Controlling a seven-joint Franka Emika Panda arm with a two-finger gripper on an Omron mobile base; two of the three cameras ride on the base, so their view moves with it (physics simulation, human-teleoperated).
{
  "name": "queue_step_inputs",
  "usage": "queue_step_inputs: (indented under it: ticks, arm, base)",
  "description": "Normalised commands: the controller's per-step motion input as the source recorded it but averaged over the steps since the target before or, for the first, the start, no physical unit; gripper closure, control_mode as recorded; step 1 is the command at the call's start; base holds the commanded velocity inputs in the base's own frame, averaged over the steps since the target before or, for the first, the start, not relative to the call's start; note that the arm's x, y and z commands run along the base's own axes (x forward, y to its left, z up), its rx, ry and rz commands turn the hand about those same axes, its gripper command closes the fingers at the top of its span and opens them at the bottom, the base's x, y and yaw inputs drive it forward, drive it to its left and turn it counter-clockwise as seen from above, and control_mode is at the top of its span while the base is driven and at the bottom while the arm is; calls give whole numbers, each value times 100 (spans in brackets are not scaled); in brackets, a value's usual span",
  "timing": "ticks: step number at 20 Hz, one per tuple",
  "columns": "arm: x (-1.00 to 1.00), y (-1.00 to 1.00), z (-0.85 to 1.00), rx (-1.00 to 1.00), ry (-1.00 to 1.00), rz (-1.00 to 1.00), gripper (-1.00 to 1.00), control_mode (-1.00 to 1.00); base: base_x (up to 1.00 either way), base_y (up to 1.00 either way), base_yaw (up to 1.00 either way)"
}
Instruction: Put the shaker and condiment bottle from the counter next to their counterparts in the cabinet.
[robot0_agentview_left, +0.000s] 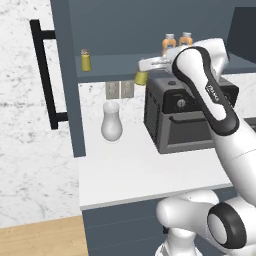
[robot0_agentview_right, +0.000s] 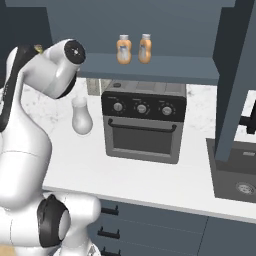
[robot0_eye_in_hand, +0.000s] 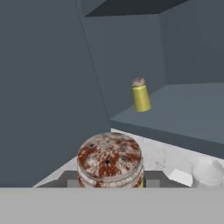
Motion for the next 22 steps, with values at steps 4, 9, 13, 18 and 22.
queue_step_inputs:
  ticks: [4, 9, 13, 18, 22]
  arm:
    - [0, 24, 1, -13, 1, 7, 100, -100]
    - [0, 10, 3, -9, 0, 6, 100, -100]
    - [0, 0, -5, 5, -10, 1, 100, -100]
    - [1, -1, 0, 19, -32, 0, 100, -100]
    - [0, 0, -5, 10, -30, 0, 100, -100]
  base:
    - [0, 0, 0]
    - [0, 0, 0]
    - [0, 0, 0]
    - [0, 0, 0]
    - [0, 0, 0]
